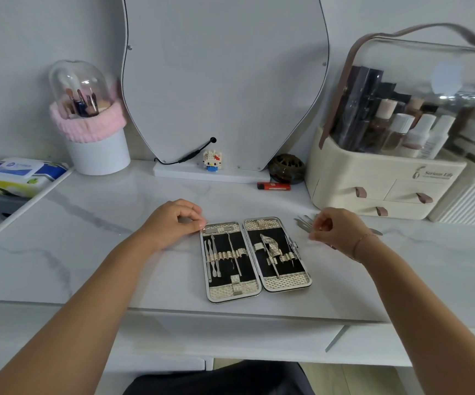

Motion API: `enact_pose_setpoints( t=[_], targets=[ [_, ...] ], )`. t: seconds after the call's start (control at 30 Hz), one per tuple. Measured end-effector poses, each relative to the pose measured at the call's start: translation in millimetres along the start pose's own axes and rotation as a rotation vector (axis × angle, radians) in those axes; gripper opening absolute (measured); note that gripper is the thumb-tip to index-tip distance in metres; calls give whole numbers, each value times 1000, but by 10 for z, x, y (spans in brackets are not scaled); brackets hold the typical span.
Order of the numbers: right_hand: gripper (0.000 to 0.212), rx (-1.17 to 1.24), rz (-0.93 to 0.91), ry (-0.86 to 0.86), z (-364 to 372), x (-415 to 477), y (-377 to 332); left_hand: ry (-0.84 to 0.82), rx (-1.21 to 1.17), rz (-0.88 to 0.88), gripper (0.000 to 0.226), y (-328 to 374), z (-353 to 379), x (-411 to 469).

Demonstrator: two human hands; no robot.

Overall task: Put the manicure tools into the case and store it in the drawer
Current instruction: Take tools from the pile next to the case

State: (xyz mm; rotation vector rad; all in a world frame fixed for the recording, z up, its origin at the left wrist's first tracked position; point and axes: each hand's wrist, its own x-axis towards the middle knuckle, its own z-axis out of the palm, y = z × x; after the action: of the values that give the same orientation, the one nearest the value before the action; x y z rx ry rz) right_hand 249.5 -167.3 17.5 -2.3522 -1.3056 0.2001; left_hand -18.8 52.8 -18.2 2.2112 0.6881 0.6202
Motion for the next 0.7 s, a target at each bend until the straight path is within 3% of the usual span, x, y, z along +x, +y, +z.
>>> enact_pose_setpoints(
  t=[0.2, 0.33, 0.5, 0.7],
  targets=[
    [9, 34, 44, 13, 12, 11, 2, 11, -10, -6, 35, 3, 6, -5],
    [17, -22, 27, -66, -31, 47, -24, 8, -9, -10, 37, 3, 3, -5],
    [11, -156, -16, -159, -52, 91, -55, -2, -14, -18, 24, 7, 5, -8],
    [20, -60, -10, -123, -87, 36, -83, 9, -7, -11, 38, -10, 13, 1]
  ],
)
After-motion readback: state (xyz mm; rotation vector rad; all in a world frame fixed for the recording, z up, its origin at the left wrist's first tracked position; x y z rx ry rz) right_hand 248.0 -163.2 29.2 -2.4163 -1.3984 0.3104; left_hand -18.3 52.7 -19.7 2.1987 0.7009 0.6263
